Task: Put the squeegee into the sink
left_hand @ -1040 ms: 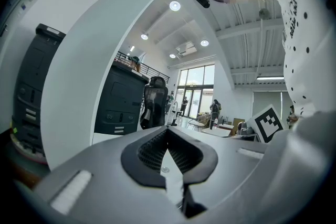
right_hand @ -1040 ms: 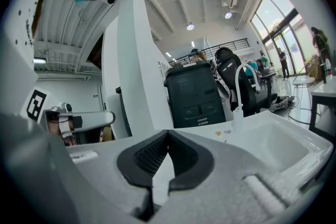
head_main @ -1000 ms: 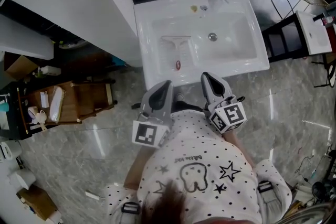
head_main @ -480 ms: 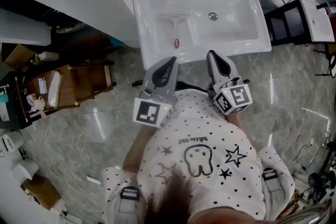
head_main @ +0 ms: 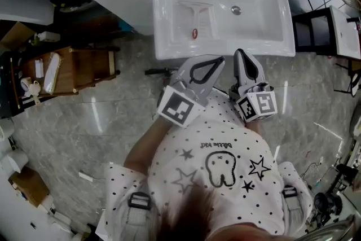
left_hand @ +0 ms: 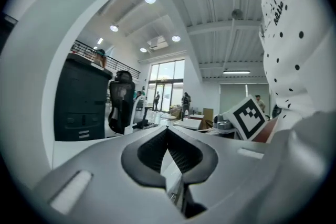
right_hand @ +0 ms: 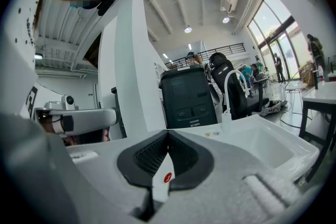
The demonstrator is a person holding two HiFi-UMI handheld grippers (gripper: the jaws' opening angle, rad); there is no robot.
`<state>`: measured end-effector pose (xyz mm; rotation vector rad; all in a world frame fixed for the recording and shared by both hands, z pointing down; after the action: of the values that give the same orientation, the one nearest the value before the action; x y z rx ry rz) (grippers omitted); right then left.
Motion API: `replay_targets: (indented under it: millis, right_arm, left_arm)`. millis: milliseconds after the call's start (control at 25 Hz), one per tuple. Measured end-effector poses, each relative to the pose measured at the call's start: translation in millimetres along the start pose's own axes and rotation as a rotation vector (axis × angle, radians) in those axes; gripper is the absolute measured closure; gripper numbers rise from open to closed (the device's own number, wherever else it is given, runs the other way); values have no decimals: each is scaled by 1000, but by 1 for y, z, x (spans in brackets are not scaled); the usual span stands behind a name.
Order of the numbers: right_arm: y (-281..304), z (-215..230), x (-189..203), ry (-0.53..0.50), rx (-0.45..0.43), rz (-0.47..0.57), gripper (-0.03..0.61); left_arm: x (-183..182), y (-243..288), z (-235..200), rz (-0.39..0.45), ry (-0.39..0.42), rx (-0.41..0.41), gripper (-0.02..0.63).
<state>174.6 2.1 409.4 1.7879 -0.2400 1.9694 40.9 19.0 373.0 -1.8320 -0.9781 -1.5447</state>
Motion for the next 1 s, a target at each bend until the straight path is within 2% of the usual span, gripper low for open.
replay_targets:
  millis: [120,400,640,1000]
  right_arm:
    - [-6,5,-1,-4,14,0,580]
    - [-20,21,3,-14,38,-1,580]
    - [-24,18,7,-21,48,-1,580]
    - [-22,12,7,-34,37,0,580]
  left_arm:
    - [2,11,13,-6,19,80,618]
    - [17,33,32,-42,36,170,618]
    - [28,33,33,-60,-9,203,618]
    - [28,30,31,-76,7,213,618]
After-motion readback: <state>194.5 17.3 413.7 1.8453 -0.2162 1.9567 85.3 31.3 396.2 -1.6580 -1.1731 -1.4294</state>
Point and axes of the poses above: the fingertips, and each gripper's own axes: y forward along the fingers, z to its right, x out of its underside, the point moved 6 cm from there along -y, backward along the fingers, and after that the axes turned 4 degrees about -y, right-handed, at the moved point
